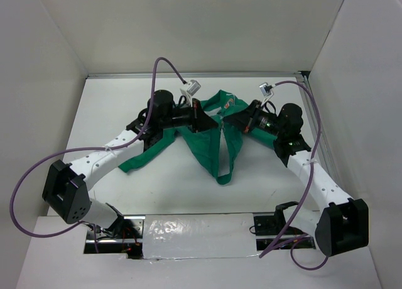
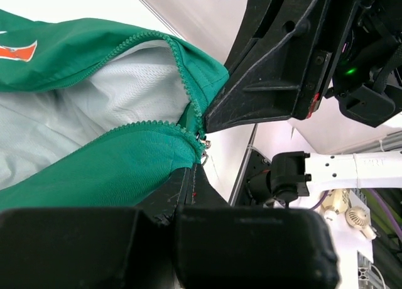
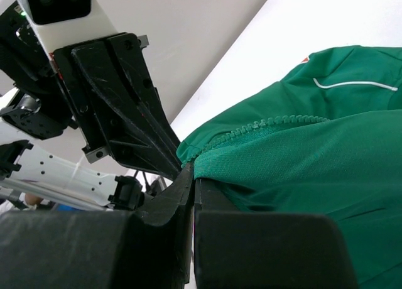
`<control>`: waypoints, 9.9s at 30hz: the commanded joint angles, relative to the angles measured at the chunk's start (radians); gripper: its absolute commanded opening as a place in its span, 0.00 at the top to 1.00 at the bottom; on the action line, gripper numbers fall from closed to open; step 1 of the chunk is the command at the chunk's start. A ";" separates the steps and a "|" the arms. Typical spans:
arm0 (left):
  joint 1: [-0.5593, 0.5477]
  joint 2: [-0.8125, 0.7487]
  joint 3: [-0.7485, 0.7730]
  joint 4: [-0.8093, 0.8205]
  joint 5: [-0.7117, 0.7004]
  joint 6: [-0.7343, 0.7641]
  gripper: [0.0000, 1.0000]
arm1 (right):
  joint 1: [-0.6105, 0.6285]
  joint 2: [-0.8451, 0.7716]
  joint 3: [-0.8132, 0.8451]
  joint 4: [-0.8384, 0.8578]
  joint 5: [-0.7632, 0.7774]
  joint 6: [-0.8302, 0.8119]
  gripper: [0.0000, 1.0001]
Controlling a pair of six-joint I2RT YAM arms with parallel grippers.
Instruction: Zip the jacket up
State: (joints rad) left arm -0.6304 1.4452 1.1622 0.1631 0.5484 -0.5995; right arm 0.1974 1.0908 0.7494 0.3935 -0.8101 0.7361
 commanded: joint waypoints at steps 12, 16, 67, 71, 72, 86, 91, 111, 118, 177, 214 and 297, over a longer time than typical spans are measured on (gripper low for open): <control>0.063 0.084 0.030 0.070 0.223 -0.160 0.56 | 0.062 -0.025 -0.002 0.118 0.051 0.007 1.00; 0.097 0.077 -0.005 0.116 0.315 -0.195 0.55 | 0.063 -0.035 0.007 0.074 0.074 -0.033 1.00; 0.161 0.118 -0.019 0.269 0.429 -0.378 0.77 | 0.145 0.030 0.007 0.087 0.101 -0.043 1.00; 0.158 0.121 -0.021 0.288 0.462 -0.361 0.91 | 0.151 0.041 0.008 0.099 0.112 -0.027 1.00; 0.155 0.121 -0.022 0.291 0.469 -0.349 1.00 | 0.151 0.044 0.002 0.131 0.120 -0.017 1.00; 0.044 0.040 -0.101 0.020 0.303 -0.089 1.00 | 0.135 0.038 0.022 0.231 0.275 0.082 1.00; 0.009 0.023 -0.174 -0.008 0.193 -0.097 1.00 | 0.086 0.014 0.070 0.137 0.258 0.068 1.00; 0.077 0.057 -0.012 -0.139 0.186 -0.224 1.00 | 0.322 -0.198 0.056 -0.702 0.583 -0.319 0.35; 0.074 0.040 -0.024 -0.143 0.177 -0.243 1.00 | 0.411 -0.187 0.008 -0.627 0.569 -0.322 0.35; 0.015 0.046 -0.012 -0.266 -0.024 -0.082 1.00 | 0.346 -0.088 0.143 -0.703 0.463 -0.282 1.00; -0.034 -0.040 -0.140 -0.225 0.038 0.046 1.00 | 0.261 0.066 0.088 -0.625 0.295 -0.204 0.68; -0.017 -0.026 -0.096 -0.235 -0.002 -0.033 1.00 | 0.289 -0.023 0.002 -0.487 0.325 -0.087 1.00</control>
State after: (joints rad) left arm -0.6460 1.4445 1.0412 -0.1032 0.5255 -0.6357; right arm 0.4656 1.0977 0.6857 -0.0460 -0.5541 0.6937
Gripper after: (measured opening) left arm 0.027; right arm 0.010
